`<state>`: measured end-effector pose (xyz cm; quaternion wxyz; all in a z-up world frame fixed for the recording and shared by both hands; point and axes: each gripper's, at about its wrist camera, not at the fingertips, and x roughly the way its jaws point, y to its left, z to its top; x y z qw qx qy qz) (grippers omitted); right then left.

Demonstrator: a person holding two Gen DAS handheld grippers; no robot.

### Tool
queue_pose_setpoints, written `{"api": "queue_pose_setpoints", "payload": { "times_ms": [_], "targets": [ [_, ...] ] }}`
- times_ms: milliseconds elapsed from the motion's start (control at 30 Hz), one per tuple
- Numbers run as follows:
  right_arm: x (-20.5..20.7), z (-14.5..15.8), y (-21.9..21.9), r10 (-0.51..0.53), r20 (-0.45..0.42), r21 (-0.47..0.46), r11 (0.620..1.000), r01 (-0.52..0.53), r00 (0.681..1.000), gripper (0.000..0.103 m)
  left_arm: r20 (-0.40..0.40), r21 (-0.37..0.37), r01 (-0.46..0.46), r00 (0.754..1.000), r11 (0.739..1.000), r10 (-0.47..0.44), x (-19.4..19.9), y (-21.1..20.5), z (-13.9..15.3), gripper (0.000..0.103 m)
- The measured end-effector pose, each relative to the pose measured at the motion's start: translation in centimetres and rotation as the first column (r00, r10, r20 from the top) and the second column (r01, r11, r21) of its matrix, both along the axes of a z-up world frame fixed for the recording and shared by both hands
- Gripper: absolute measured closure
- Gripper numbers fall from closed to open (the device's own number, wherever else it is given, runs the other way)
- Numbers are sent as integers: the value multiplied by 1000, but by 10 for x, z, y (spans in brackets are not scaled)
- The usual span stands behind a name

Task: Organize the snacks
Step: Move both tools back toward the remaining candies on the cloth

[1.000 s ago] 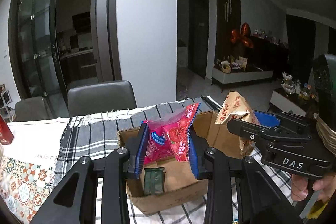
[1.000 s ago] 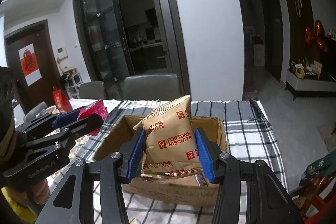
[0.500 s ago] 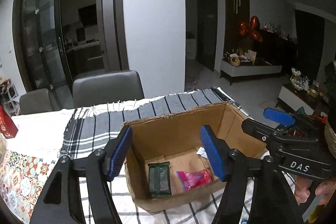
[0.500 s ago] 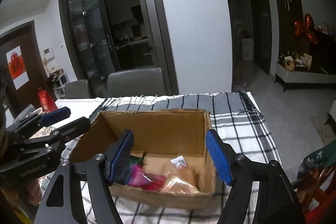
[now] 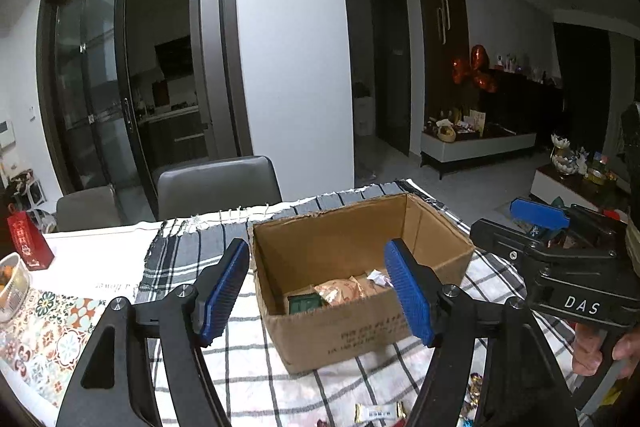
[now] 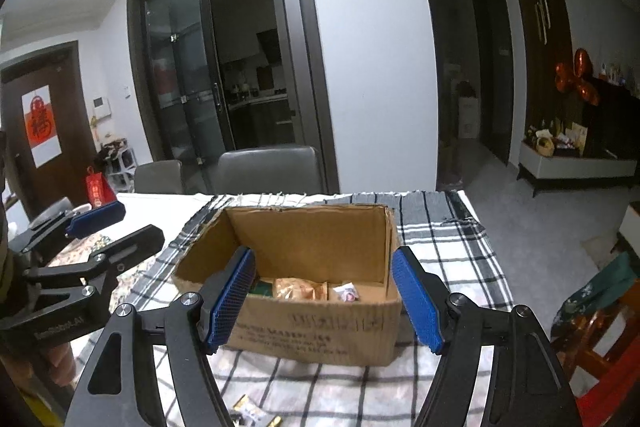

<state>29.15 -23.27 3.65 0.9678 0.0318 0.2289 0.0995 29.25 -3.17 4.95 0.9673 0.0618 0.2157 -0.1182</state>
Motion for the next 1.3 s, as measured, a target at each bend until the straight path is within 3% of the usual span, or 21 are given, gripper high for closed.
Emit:
{"api": "queue_pose_setpoints", "payload": {
  "times_ms": [600, 1300],
  "targets": [
    [-81, -16, -7, -1, 30, -33, 999, 2, 1000, 31, -22, -17, 38, 999, 999, -38, -72, -7, -23, 33],
    [-110, -75, -20, 31, -92, -22, 999, -33, 995, 33, -130, 9, 76, 989, 997, -74, -111, -33, -83, 34]
  ]
}}
